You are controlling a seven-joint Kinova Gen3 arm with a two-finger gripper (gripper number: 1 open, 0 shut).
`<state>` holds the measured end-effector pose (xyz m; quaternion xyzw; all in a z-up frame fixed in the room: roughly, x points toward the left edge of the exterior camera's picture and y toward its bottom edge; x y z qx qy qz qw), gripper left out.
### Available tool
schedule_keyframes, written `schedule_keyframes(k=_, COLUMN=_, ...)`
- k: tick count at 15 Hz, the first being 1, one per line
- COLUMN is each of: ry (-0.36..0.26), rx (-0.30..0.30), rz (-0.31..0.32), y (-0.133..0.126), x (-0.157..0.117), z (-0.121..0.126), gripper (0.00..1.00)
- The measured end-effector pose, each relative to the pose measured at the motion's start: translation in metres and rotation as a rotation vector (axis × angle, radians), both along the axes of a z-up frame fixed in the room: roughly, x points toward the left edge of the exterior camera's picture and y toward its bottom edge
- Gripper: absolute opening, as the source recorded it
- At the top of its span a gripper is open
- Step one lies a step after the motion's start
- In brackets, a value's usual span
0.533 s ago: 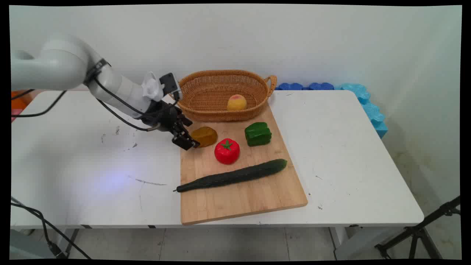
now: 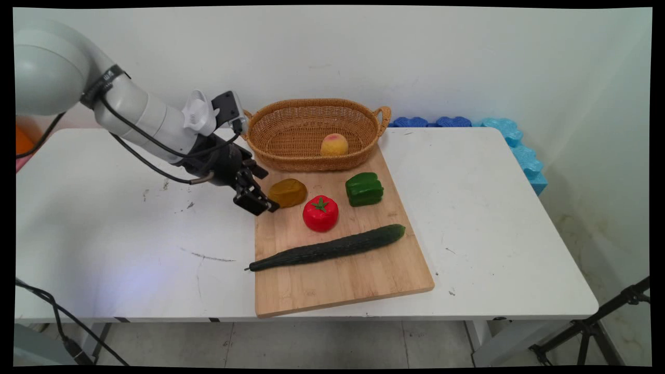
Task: Pick up the cucumber from the cutting board
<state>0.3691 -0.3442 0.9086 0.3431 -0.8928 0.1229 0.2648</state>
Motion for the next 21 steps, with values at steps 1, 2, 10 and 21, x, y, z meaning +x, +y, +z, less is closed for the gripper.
schedule_keyframes(k=1, ry=0.005, rx=0.006, rz=0.000, y=0.005, x=-0.004, z=0.004, gripper=1.00)
schedule_keyframes(k=2, ry=0.011, rx=0.012, rz=0.000, y=0.010, x=-0.010, z=0.007, gripper=1.00)
schedule_keyframes(k=10, ry=0.049, rx=0.073, rz=0.049, y=0.036, x=-0.055, z=0.002, gripper=1.00)
schedule_keyframes(k=21, ry=0.032, rx=0.101, rz=0.038, y=0.039, x=-0.091, z=-0.049, gripper=1.00)
